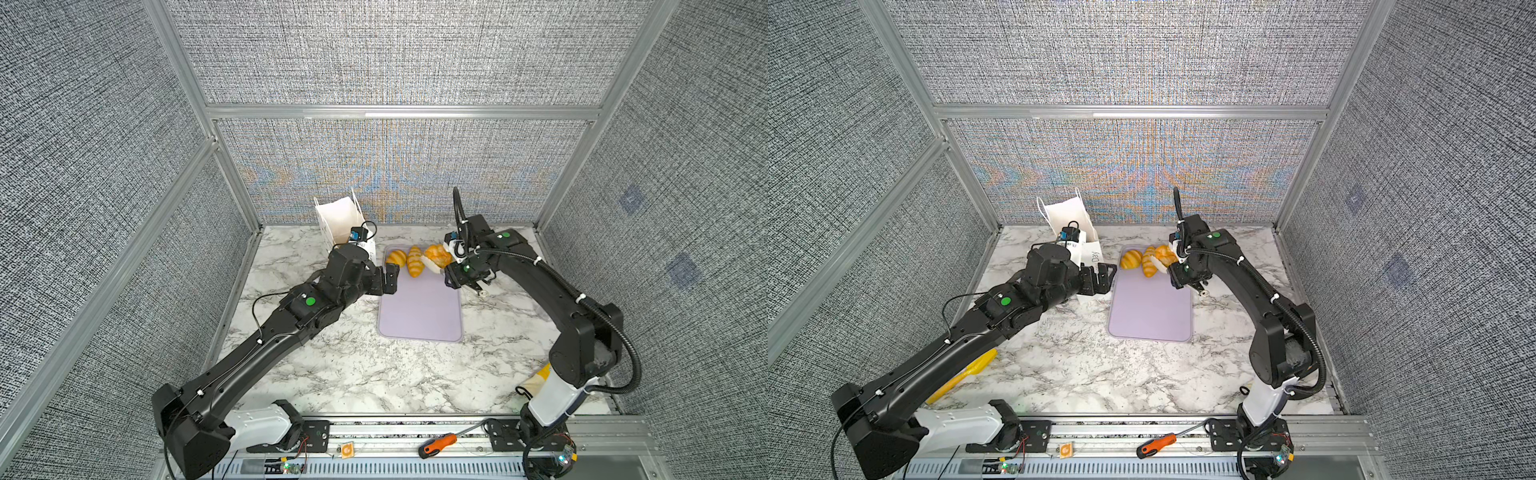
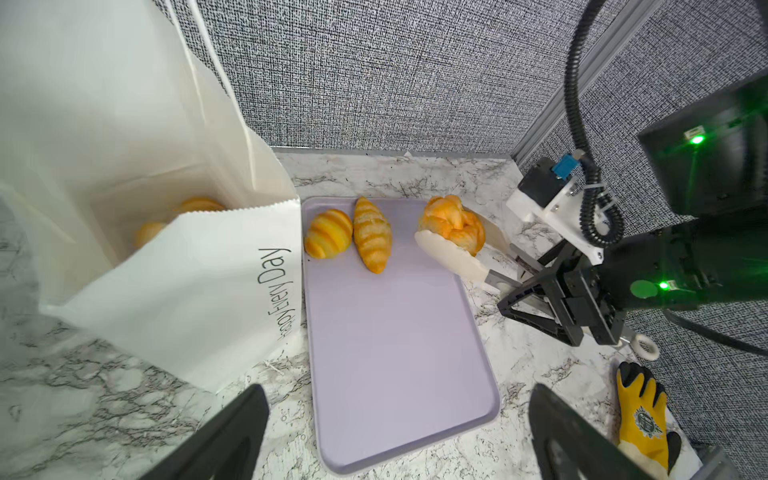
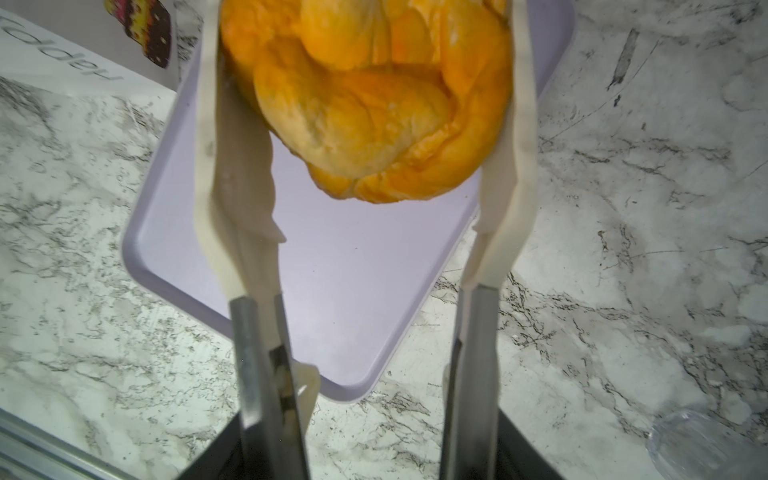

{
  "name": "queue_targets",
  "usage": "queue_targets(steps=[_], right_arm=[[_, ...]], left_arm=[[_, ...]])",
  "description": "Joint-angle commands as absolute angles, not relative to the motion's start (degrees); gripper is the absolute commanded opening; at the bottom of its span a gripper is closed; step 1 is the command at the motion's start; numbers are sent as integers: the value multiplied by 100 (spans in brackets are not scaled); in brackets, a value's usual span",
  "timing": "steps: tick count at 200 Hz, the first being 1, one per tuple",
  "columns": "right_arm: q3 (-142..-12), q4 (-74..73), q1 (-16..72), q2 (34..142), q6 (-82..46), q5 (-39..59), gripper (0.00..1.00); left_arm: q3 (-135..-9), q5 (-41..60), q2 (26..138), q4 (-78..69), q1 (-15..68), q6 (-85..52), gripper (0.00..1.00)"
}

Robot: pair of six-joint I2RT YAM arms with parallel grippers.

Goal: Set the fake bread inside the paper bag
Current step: 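Lift the twisted bun in the tongs toward the bag while left gripper raises bag, then carry the twisted bun over the bag opening and lower it in with the right gripper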

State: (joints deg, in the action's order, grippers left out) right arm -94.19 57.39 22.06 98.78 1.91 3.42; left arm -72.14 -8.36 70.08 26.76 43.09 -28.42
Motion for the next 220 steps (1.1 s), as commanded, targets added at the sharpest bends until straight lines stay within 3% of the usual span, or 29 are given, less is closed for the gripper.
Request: queue_targets(steps=[1, 121, 220], right_arm=[[-9598, 5775, 2224, 9720, 60, 556, 61], [-10310, 4973, 2709, 9239, -478, 1652, 60], [-11237, 4406, 3727, 9835, -636, 1920, 60]], left_arm=[[-7385, -691, 6944, 3093, 4217, -2651, 99], [-8139, -581, 6598, 3907, 3576, -2219, 99], [-8008, -436, 6245, 3946, 2827, -2053, 99]])
